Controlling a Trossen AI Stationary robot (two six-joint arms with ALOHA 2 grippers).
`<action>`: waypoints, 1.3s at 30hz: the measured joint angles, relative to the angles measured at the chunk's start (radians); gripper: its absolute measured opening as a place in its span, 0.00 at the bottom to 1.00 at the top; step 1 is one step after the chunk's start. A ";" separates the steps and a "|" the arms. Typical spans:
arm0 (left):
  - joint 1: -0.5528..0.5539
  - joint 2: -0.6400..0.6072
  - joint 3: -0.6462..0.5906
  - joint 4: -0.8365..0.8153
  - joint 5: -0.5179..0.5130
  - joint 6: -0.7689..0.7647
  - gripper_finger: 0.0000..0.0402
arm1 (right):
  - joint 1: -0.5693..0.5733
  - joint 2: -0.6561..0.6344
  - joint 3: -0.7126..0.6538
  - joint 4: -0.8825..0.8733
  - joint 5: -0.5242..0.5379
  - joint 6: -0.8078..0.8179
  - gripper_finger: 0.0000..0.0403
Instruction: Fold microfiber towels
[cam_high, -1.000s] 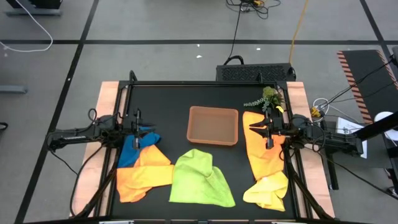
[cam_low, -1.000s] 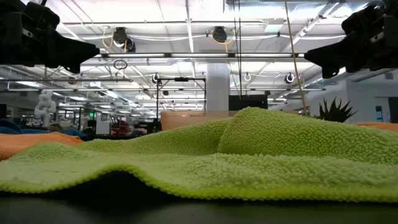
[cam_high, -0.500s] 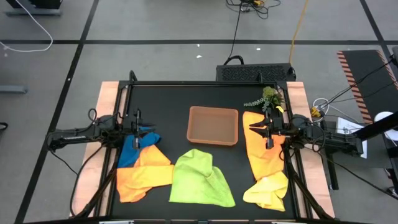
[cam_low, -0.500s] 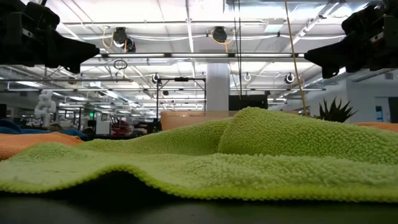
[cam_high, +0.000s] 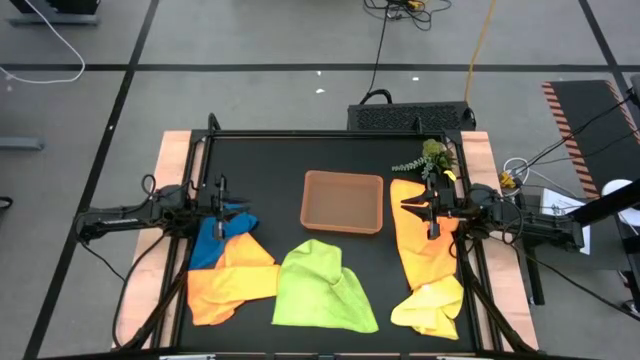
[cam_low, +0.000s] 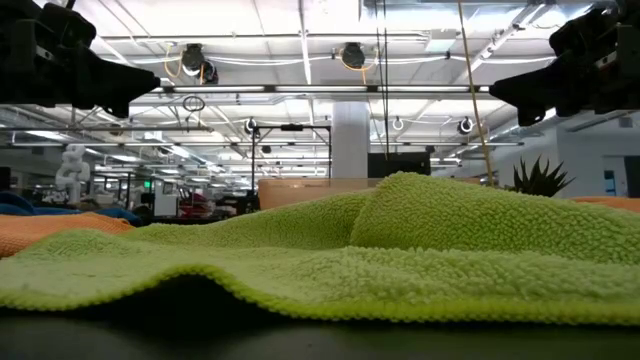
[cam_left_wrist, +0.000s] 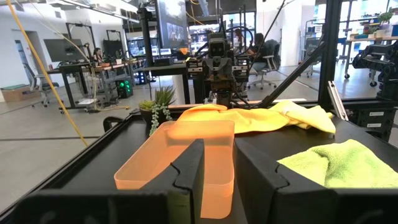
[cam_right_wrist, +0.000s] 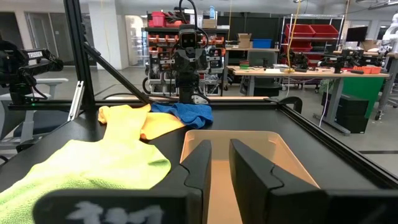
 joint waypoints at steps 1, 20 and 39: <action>0.000 0.000 0.000 0.000 0.000 0.000 0.22 | 0.000 0.000 0.000 0.000 0.000 0.000 0.12; 0.000 0.000 0.000 0.000 0.000 0.000 0.22 | 0.000 0.000 0.000 0.000 0.000 0.000 0.12; 0.000 0.000 0.000 0.000 0.000 0.000 0.22 | 0.000 0.005 -0.001 0.398 -0.002 0.132 0.12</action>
